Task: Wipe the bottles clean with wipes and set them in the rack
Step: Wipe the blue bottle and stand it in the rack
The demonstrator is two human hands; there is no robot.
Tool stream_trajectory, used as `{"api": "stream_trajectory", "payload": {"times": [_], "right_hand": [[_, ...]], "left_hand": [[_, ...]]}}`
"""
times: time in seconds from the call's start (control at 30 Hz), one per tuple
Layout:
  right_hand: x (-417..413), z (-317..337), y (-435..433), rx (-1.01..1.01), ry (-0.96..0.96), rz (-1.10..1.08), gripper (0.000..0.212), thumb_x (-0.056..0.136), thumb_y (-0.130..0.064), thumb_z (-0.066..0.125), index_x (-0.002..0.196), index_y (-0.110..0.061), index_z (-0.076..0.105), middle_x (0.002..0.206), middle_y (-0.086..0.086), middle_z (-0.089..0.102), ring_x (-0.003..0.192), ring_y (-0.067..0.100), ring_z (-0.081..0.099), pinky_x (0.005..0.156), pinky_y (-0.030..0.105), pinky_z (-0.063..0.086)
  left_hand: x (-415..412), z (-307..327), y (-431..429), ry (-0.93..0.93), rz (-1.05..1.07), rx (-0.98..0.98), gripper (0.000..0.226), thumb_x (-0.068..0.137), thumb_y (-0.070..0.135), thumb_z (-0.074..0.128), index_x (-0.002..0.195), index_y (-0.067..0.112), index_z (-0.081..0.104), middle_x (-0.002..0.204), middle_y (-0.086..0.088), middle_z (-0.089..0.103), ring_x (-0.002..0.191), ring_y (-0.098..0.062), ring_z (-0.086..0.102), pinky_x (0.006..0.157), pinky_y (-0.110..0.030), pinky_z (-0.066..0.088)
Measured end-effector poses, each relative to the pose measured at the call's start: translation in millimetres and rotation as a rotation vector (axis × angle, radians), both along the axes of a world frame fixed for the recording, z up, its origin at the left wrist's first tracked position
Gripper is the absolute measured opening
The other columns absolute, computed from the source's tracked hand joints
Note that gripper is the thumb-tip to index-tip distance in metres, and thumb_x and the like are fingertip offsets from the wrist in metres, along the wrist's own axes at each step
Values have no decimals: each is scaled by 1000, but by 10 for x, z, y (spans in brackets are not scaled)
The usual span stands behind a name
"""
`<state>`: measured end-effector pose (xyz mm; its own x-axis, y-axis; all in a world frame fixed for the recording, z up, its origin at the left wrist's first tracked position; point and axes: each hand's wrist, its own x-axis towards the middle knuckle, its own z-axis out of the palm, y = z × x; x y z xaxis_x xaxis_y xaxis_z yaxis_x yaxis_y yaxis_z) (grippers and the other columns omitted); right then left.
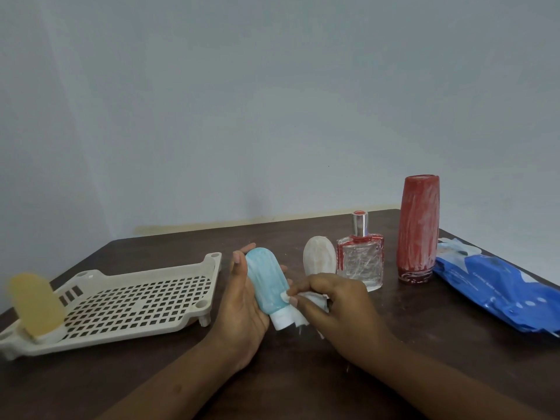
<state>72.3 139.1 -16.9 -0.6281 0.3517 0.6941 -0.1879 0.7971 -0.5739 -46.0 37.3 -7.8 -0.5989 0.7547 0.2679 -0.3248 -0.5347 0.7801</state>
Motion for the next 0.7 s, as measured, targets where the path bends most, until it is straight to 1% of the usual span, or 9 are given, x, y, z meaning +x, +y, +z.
{"api": "stream_trajectory", "payload": {"times": [0.07, 0.17, 0.3, 0.37, 0.43, 0.5, 0.53, 0.63, 0.7], "right_hand": [[1, -12, -8, 54, -19, 19, 11, 82, -22, 69, 90, -22, 75, 92, -13, 71, 89, -4, 63, 77, 12, 49], [-10, -18, 51, 41, -48, -31, 11, 82, -17, 71, 90, -22, 75, 90, -13, 71, 90, -5, 61, 75, 7, 46], [-23, -15, 72, -4, -12, -74, 11, 83, -13, 70, 90, -21, 75, 86, -17, 68, 88, -4, 61, 72, 5, 44], [-17, -10, 40, 41, 9, -49, 11, 82, -16, 70, 91, -19, 75, 87, -13, 70, 88, -3, 62, 74, 7, 46], [-2, -9, -4, 119, -23, 3, 13, 82, -19, 67, 92, -19, 75, 90, -11, 71, 89, -2, 62, 77, 9, 48], [9, -8, -13, 168, -75, 28, 14, 81, -18, 68, 93, -20, 75, 92, -11, 70, 90, -1, 62, 77, 8, 47], [11, -13, -3, 179, -92, 14, 14, 81, -18, 68, 93, -20, 75, 91, -10, 70, 89, 0, 61, 76, 7, 47], [-12, -30, 61, 152, -102, -89, 15, 82, -23, 65, 94, -23, 74, 89, -10, 68, 83, 2, 62, 72, 11, 47], [-30, -22, 83, 155, -68, -133, 14, 83, -24, 64, 93, -23, 74, 88, -10, 68, 83, 2, 61, 72, 11, 47]], "left_hand": [[-15, 3, -2, 2, 3, -2, 74, 68, 65, 58, 126, 19, 51, 109, -15, 58, 95, -26, 61, 77, -38, 57], [-25, -9, 4, 14, -7, -18, 92, 55, 67, 62, 132, 18, 47, 111, -17, 56, 99, -30, 58, 81, -40, 56], [-20, -42, 33, 21, -56, -11, 95, 47, 70, 77, 124, 21, 53, 108, -14, 59, 100, -28, 59, 85, -45, 54], [-11, -37, 30, 26, -51, -19, 98, 45, 71, 78, 126, 21, 52, 109, -13, 62, 100, -26, 63, 82, -45, 57], [-3, -19, 24, -32, -47, -21, 95, 53, 69, 74, 131, 19, 50, 114, -16, 60, 100, -27, 62, 76, -41, 59], [3, -9, 22, -80, -38, -19, 85, 69, 65, 58, 136, 15, 45, 116, -18, 57, 99, -28, 60, 70, -37, 60], [6, -8, 23, -83, -32, -8, 79, 72, 62, 51, 135, 15, 46, 115, -18, 57, 98, -27, 60, 68, -36, 60], [28, -5, 31, -42, -36, -1, 61, 74, 60, 49, 120, 19, 52, 100, -11, 60, 87, -21, 63, 70, -34, 59], [61, 3, 31, -36, -64, -19, 62, 69, 65, 56, 114, 22, 54, 97, -10, 63, 84, -20, 66, 71, -36, 59]]}}
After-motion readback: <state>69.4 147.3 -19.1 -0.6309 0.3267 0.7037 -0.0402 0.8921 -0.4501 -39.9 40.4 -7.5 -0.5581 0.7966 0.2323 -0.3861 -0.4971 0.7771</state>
